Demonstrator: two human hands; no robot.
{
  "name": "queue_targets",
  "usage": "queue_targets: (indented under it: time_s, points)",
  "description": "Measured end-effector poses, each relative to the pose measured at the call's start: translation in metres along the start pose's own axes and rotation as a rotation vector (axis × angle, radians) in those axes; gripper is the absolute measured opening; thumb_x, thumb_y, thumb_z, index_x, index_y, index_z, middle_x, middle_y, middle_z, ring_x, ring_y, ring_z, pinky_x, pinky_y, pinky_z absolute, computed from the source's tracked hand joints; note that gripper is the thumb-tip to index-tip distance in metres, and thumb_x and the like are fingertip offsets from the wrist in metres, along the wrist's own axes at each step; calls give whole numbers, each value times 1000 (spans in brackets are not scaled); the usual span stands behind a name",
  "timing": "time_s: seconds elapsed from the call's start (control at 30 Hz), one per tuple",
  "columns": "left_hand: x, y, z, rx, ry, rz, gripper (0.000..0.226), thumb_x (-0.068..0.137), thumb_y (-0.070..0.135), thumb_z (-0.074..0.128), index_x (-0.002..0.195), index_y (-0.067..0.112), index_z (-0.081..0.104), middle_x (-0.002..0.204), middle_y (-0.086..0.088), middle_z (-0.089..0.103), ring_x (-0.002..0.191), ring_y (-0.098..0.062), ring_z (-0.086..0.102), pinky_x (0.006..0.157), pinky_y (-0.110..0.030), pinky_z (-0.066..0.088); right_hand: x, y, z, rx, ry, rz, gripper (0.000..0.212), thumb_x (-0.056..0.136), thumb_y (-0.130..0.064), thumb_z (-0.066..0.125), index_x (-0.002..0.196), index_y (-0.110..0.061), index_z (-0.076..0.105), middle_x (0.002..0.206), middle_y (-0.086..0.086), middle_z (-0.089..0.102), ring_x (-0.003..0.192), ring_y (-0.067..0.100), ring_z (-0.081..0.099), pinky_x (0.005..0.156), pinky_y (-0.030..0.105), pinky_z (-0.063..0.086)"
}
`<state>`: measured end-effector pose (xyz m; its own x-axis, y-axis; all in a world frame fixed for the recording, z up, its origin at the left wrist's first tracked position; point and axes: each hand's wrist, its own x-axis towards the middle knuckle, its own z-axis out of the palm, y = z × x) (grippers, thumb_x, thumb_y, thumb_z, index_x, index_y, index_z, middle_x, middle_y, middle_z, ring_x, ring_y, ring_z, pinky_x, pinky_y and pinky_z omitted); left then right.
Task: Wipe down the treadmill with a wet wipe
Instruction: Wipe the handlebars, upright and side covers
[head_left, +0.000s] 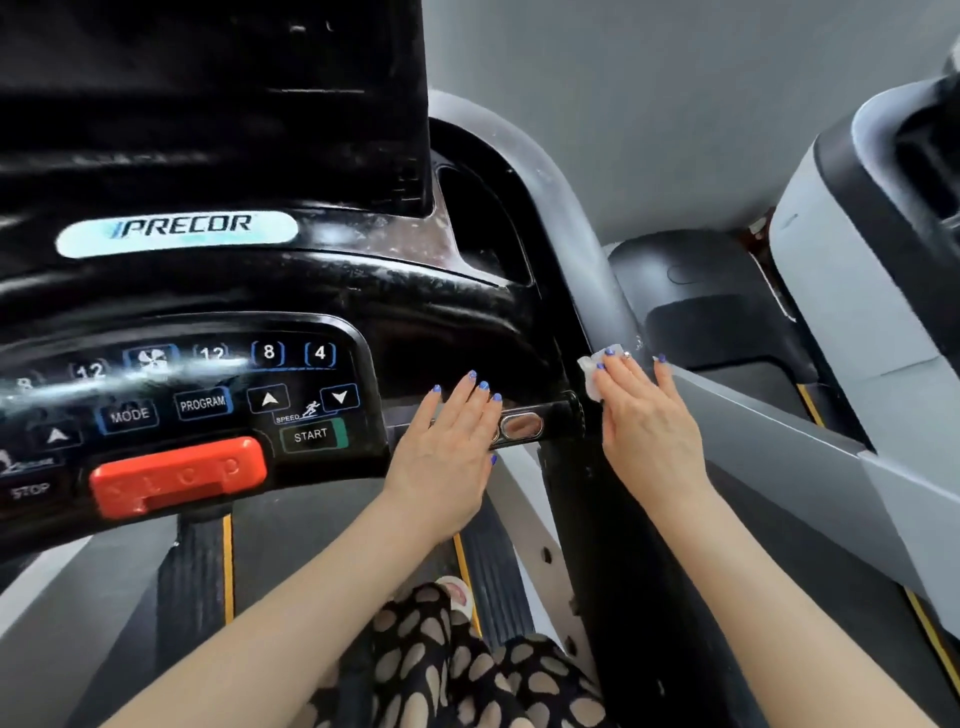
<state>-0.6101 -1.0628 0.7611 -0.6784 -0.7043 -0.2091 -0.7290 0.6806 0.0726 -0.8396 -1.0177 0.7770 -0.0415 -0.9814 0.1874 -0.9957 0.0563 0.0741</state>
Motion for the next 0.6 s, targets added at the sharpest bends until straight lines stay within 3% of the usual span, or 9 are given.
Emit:
queue_targets:
  time_s: [0.1,0.2,0.33,0.43,0.47,0.6]
  points:
    - [11,-14,-18,23,13,45,63,109,37,20,160,11,-6,169,-10,-9,154,-27,-21,125,-46,-9,38,4,-1,25,15,57,27,75,20,60,89,-1,69,100,16,72,101,34,70,113,54,36]
    - [30,-37,-49,72,52,103,64,109,38,23,161,11,-3,169,-9,-8,154,-27,-20,125,-46,-9,78,4,-7,113,17,165,25,78,19,60,72,-5,66,82,11,71,75,34,69,111,44,39]
    - [55,-84,-82,102,123,167,66,108,38,35,161,8,9,170,-11,3,156,-29,-7,126,-45,0,122,-11,-23,340,110,225,19,88,9,58,86,-3,73,98,10,73,89,35,68,83,35,53]
    - [75,-124,-99,159,228,226,67,90,35,70,145,4,50,154,-16,45,147,-34,36,118,-48,31,149,-29,-27,503,192,222,34,87,12,60,111,-5,76,123,12,69,106,31,68,97,27,46]
    - [83,-136,-101,168,248,234,66,85,33,75,140,4,56,149,-16,51,143,-35,42,116,-47,35,159,-35,-24,536,199,225,36,87,12,59,114,-6,76,125,13,68,107,31,68,99,22,42]
    - [112,-166,-105,183,239,277,54,93,31,52,140,3,57,147,-15,53,140,-33,47,114,-46,38,193,-51,-13,654,216,226,32,85,3,54,104,-3,78,106,13,74,93,29,72,92,2,35]
